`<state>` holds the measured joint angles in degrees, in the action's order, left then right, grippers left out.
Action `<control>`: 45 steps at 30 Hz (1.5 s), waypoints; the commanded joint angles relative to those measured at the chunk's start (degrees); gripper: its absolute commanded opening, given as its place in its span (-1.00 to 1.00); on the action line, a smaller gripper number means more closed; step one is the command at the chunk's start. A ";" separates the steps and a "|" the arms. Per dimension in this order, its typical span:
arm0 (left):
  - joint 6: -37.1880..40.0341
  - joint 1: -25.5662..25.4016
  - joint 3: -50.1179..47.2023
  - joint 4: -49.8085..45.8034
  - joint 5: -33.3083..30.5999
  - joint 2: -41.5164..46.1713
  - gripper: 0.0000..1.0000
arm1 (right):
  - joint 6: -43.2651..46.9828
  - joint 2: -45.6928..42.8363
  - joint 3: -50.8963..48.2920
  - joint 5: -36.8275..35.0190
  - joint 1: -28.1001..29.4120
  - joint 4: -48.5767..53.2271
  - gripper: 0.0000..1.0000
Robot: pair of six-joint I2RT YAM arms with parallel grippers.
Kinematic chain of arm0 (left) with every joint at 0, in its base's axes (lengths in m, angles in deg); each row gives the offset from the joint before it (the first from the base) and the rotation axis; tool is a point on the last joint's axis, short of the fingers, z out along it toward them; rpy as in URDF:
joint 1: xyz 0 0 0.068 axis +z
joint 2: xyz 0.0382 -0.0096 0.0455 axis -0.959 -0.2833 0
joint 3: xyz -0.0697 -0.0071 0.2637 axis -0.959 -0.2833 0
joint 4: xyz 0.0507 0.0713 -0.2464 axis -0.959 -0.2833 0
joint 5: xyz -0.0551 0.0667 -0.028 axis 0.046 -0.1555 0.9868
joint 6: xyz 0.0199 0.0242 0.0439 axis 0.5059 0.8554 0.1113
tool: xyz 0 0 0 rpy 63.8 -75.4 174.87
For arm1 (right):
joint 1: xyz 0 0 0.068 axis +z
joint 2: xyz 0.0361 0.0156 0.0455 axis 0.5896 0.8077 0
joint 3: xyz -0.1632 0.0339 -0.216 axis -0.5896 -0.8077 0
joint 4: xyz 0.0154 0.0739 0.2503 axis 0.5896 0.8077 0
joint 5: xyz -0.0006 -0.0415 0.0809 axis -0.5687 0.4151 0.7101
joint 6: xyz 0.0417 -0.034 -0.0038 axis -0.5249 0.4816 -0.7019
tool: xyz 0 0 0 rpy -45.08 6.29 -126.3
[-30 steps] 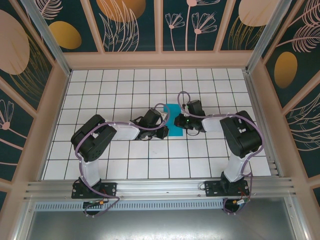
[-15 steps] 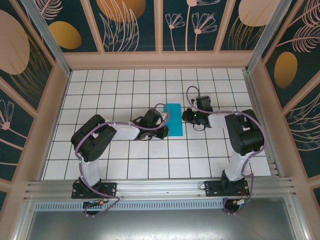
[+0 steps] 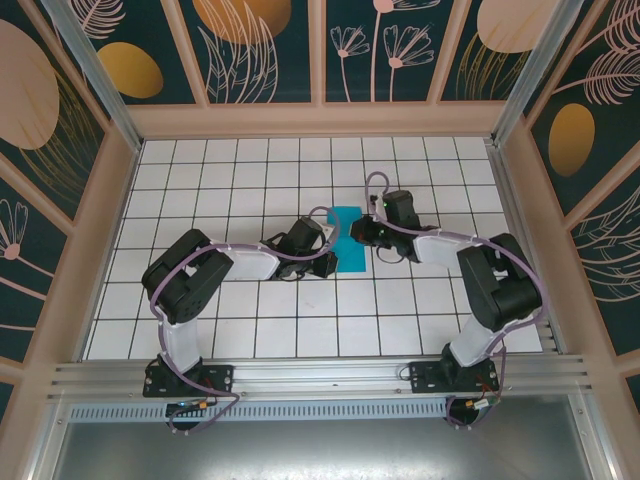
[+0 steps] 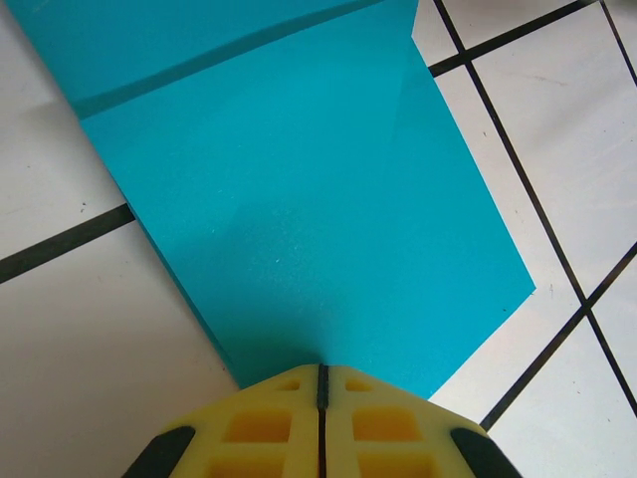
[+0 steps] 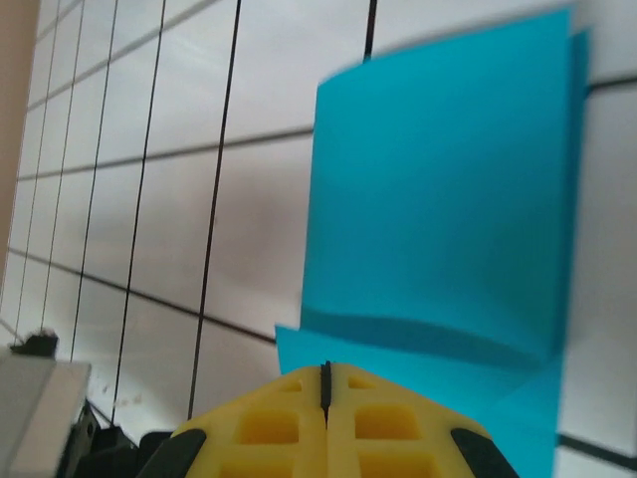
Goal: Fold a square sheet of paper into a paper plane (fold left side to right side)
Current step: Fold the triangle a second time at the center of the table.
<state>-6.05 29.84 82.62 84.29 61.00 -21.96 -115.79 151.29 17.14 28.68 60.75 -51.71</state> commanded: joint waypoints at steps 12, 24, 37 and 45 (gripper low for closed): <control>0.42 -0.06 1.70 -8.76 -1.22 1.94 -0.76 | -1.25 9.97 3.13 -1.37 0.60 6.26 -1.00; 1.14 0.08 9.80 -7.95 5.19 -2.78 -0.76 | -0.91 9.99 2.61 -0.94 0.60 7.43 -1.00; 1.81 0.15 12.12 -9.06 2.12 -7.48 -0.77 | -0.42 9.71 2.56 -0.92 0.86 7.92 -1.00; 0.62 0.13 6.80 -6.97 2.86 -5.10 -0.77 | 0.25 10.10 3.28 -1.61 0.69 9.34 -1.00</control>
<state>-5.37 29.84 92.32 79.86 64.24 -27.90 -117.06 159.69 20.22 29.62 61.32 -48.04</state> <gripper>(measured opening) 0.115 0.063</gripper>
